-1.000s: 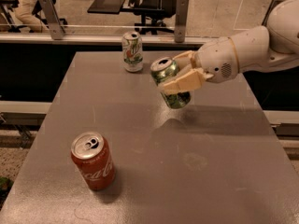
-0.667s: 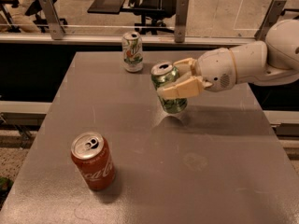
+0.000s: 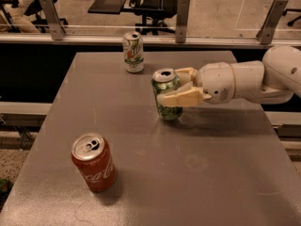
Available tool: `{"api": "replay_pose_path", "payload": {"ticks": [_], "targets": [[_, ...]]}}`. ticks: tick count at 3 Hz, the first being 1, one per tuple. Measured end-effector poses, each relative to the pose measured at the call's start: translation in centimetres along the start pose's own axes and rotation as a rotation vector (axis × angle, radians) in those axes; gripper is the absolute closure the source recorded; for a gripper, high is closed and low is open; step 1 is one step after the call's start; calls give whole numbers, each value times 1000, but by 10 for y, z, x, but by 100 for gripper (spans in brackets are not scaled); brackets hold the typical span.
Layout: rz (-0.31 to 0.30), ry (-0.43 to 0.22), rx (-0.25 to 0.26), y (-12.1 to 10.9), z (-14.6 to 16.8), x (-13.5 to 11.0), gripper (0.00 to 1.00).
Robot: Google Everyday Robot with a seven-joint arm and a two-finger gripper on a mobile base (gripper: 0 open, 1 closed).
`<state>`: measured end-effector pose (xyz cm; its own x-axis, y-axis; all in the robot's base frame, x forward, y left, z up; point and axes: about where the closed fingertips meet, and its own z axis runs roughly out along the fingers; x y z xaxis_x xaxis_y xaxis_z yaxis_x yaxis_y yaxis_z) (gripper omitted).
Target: Place green can upright
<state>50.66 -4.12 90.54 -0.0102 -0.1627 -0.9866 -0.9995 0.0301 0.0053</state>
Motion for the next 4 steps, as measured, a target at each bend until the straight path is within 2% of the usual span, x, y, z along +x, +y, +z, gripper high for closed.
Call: {"api": "replay_pose_path", "payload": {"ticks": [1, 2, 3, 4], "targets": [[-13, -74, -24, 2, 4, 2, 62], [-24, -116, -44, 4, 7, 4, 38], [-36, -136, -56, 7, 10, 7, 7], [-43, -131, -51, 10, 11, 9, 0]]}}
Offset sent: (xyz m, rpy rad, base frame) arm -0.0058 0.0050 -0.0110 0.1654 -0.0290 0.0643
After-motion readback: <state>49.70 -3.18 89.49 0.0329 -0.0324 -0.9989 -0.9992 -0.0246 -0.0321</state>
